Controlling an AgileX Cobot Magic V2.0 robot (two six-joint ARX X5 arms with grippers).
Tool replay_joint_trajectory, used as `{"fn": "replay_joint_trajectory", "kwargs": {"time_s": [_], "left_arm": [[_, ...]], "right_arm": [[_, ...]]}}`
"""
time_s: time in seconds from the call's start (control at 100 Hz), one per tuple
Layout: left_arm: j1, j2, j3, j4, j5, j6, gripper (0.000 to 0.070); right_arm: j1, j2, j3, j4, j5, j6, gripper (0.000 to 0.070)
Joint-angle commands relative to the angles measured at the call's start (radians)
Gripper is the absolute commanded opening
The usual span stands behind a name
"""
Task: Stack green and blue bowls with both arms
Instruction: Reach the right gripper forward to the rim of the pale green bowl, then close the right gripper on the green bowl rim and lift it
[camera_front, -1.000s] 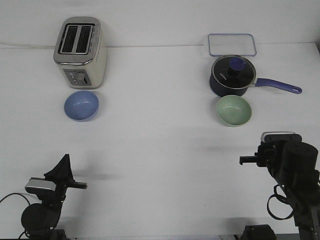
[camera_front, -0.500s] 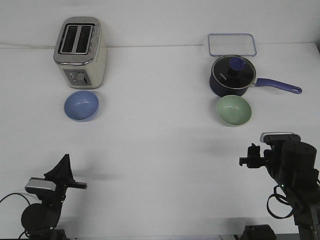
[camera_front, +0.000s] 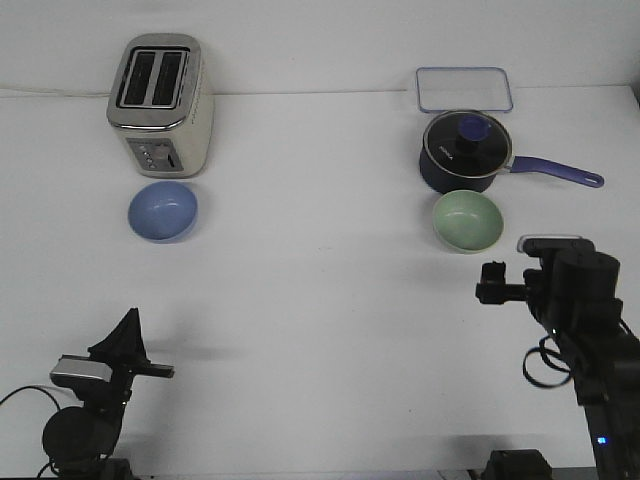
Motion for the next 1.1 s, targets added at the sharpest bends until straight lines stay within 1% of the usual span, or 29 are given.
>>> {"fn": "replay_joint_trajectory", "kwargs": {"time_s": [0.0,0.14,0.35,0.46,0.62,0.73,0.87,1.04,1.09], "left_arm": [[0.001,-0.002,-0.020,0.012,-0.005,-0.002,0.0012],[0.001,-0.002,-0.020,0.012,-0.005,-0.002,0.0012],[0.001,-0.002,-0.020,0.012,-0.005,-0.002,0.0012],[0.001,-0.002,-0.020,0.012,-0.005,-0.002,0.0012],[0.001,-0.002,-0.020,0.012,-0.005,-0.002,0.0012],[0.001,-0.002,-0.020,0.012,-0.005,-0.002,0.0012],[0.001,-0.002,-0.020,0.012,-0.005,-0.002,0.0012],[0.001,-0.002,-0.020,0.012,-0.005,-0.002,0.0012],[0.001,-0.002,-0.020,0.012,-0.005,-0.002,0.0012]], "right_arm": [[-0.014,0.072,0.026,0.025,0.000,-0.001,0.0605],[-0.048,0.228,0.066,0.055,-0.006,-0.005,0.0605],[-0.098,0.451,0.140,0.142,-0.065,-0.017,0.0605],[-0.120,0.555,0.186,0.154,-0.088,-0.017,0.0604],[-0.145,0.683,0.236,0.186,-0.091,-0.034,0.0604],[-0.154,0.743,0.245,0.219,-0.096,-0.040,0.0604],[-0.163,0.805,0.245,0.253,-0.138,-0.042,0.0604],[-0.163,0.843,0.245,0.253,-0.140,-0.042,0.0602],[-0.163,0.847,0.245,0.254,-0.140,-0.042,0.0591]]}}
